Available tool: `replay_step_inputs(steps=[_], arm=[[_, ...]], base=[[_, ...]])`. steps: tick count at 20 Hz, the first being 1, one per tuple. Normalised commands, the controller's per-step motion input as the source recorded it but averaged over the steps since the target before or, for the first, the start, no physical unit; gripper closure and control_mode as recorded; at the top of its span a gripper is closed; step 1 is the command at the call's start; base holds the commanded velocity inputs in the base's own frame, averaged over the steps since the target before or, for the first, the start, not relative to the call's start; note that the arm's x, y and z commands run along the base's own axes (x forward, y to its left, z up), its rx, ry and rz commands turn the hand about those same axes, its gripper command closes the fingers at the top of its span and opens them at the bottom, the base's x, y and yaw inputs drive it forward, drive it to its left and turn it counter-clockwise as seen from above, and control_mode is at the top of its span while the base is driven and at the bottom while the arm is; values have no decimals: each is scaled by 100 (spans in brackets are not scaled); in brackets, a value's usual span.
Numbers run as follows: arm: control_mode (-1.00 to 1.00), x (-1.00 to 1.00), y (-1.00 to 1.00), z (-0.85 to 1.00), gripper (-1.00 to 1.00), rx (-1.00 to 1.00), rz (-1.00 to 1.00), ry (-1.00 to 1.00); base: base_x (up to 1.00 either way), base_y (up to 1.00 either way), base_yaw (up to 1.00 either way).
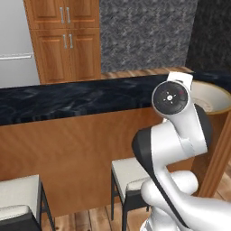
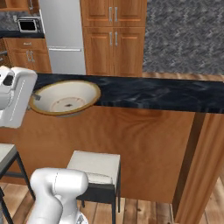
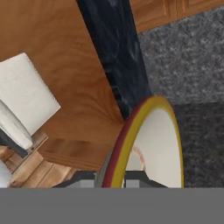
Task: Pick up the bowls from the cabinet and place each bowl in front of a stool on the dining counter.
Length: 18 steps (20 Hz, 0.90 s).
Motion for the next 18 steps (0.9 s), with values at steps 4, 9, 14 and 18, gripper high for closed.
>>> replay_step_inputs(steps=[4, 9, 14, 18], arm=[[-100, 83, 2, -4, 100, 0, 11, 0], [-100, 96, 0, -10, 100, 6, 21, 1], [-100, 80, 0, -1, 100, 1, 23, 18], [-100, 66, 0, -5, 100, 0, 22, 15]], base=[[0, 0, 0], [0, 0, 0], [0, 0, 0], [0, 0, 0]])
